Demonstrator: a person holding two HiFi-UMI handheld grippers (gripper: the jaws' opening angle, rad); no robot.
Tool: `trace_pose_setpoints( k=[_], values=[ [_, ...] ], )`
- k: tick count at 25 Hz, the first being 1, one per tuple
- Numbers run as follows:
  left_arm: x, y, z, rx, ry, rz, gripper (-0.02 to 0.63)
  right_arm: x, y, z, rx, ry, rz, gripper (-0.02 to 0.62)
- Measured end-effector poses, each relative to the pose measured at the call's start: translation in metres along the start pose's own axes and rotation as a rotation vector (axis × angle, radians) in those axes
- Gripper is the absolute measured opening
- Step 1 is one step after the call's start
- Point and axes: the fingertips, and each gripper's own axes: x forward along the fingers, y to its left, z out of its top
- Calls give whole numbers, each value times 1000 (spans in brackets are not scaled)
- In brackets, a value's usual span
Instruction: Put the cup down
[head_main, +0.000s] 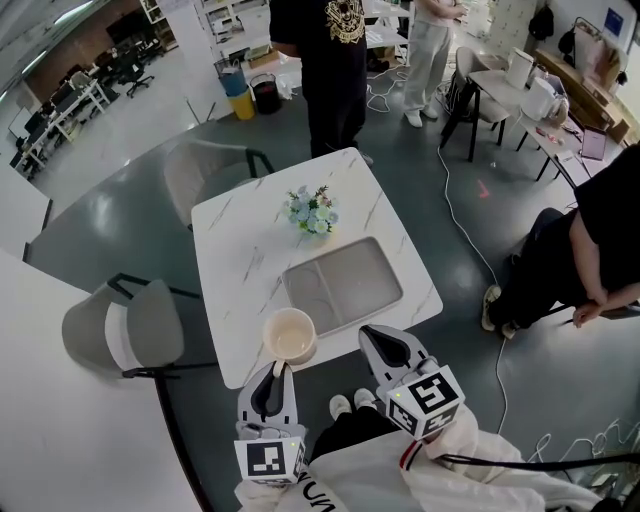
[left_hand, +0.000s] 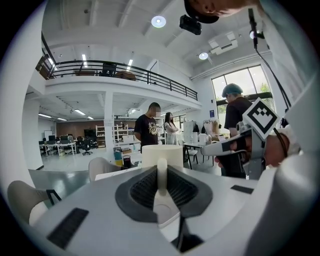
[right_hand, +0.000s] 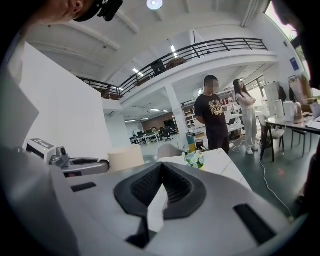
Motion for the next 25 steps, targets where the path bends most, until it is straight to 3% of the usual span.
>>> trace_pose_setpoints(
  k=[25],
  values=[
    [78, 33, -41, -11, 25, -55, 51, 54, -36, -17, -6, 24, -88, 5]
  ],
)
